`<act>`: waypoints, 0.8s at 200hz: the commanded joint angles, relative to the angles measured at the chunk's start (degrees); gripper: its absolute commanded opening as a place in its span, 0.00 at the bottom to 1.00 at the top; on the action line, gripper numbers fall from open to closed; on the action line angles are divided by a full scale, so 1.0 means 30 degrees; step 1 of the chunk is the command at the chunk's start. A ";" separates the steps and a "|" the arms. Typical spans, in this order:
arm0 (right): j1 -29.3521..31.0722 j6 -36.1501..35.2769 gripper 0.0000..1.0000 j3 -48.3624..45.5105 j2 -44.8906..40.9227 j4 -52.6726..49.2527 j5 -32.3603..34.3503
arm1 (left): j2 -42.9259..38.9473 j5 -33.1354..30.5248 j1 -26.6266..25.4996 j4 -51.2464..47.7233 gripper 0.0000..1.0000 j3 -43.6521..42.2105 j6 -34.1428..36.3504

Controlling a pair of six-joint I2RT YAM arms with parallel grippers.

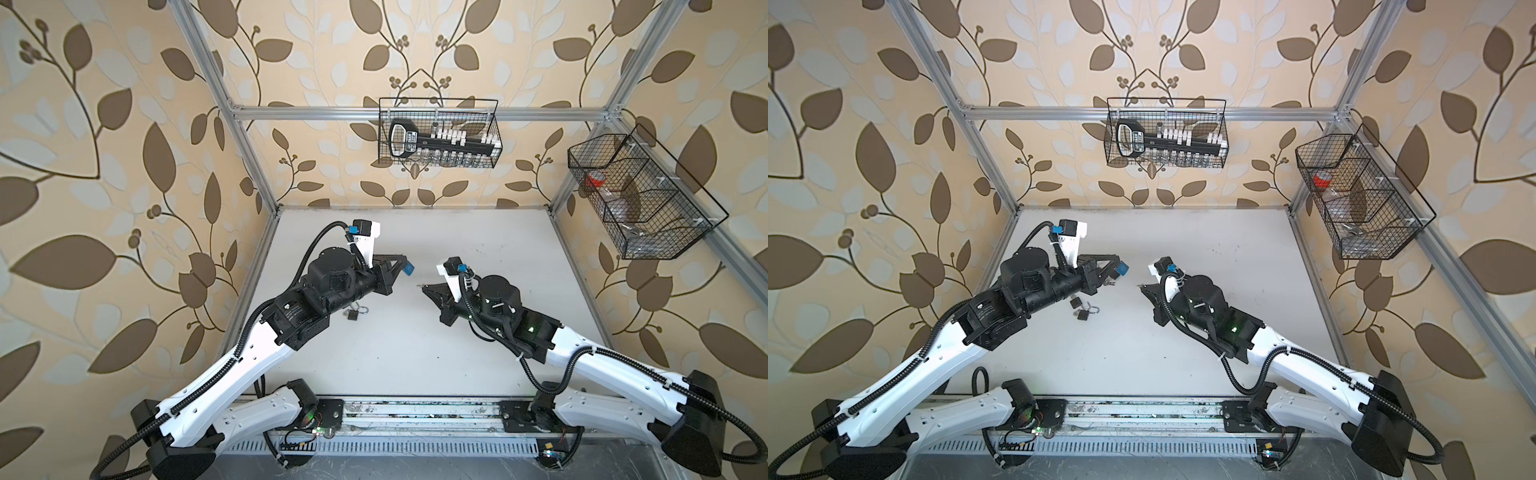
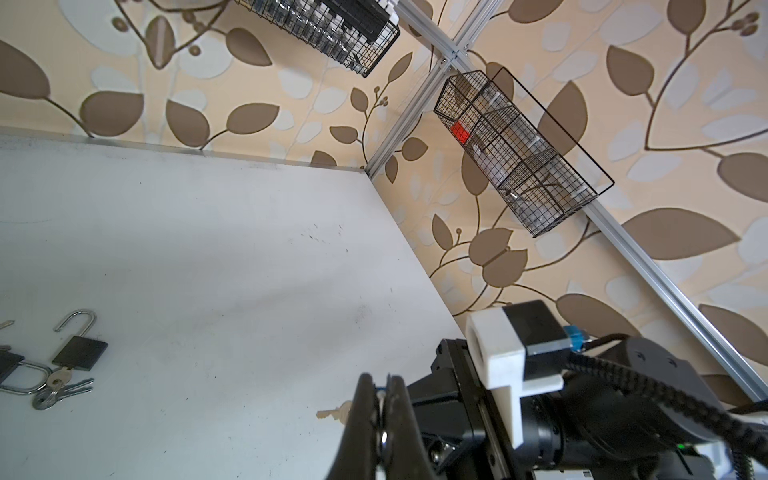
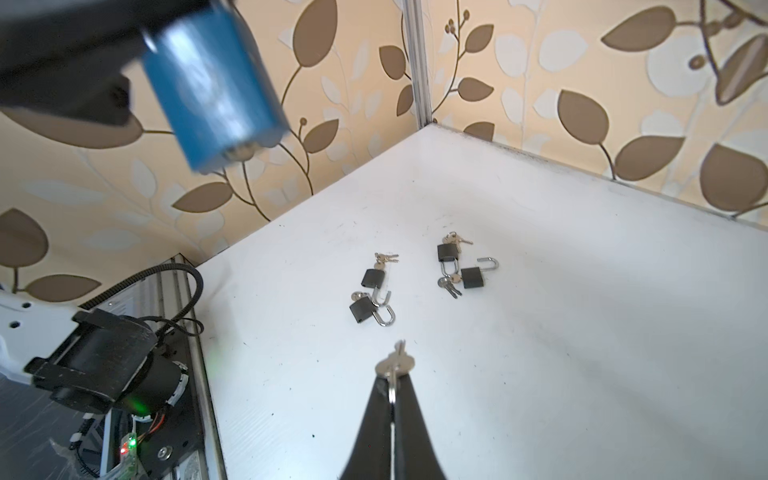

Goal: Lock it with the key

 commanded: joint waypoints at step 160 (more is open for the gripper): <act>-0.5697 0.5129 0.00 -0.2612 0.1165 -0.3737 0.2095 | 1.1129 -0.0607 0.0022 -1.0323 0.00 0.7086 0.2542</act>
